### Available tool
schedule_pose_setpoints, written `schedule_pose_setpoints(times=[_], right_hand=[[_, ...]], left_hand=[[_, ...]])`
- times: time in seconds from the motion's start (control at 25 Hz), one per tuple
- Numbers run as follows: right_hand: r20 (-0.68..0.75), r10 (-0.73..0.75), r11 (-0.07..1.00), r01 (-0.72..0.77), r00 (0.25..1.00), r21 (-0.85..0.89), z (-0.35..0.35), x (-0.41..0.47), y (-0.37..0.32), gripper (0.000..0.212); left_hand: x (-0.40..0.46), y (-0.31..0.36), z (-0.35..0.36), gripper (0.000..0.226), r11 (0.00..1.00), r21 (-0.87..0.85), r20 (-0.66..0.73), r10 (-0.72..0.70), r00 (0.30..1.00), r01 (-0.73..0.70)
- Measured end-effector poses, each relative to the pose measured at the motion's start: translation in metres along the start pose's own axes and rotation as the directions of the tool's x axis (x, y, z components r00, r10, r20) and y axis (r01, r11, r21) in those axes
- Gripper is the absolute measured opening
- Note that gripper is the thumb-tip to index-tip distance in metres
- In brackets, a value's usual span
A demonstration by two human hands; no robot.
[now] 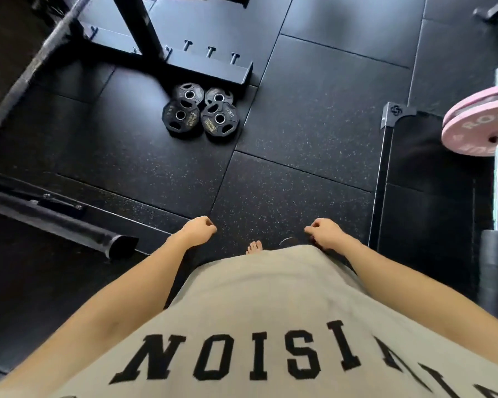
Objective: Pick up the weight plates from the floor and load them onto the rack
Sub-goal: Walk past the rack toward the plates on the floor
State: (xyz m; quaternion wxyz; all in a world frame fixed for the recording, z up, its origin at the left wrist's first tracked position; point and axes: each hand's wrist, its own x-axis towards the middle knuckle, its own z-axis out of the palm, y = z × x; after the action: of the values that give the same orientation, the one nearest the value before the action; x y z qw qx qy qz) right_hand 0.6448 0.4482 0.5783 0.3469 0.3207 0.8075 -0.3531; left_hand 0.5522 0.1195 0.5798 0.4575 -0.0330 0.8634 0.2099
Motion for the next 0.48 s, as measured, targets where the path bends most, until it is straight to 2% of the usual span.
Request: schedule_pose_setpoints(times=[0.2,0.48], right_hand=[[0.081,-0.055,0.996,0.061,0.995,-0.071,-0.058,0.082,-0.092,0.019],[0.183,-0.078,0.986,0.103,0.98,-0.131,-0.143,0.194,-0.209,0.025]], left_hand=[[0.063,0.051,-0.065,0.021,0.983,-0.172,-0.003,-0.072,0.997,0.071],[0.14,0.115,-0.142,0.021,0.968,-0.183,-0.003,-0.178,0.984,0.174]])
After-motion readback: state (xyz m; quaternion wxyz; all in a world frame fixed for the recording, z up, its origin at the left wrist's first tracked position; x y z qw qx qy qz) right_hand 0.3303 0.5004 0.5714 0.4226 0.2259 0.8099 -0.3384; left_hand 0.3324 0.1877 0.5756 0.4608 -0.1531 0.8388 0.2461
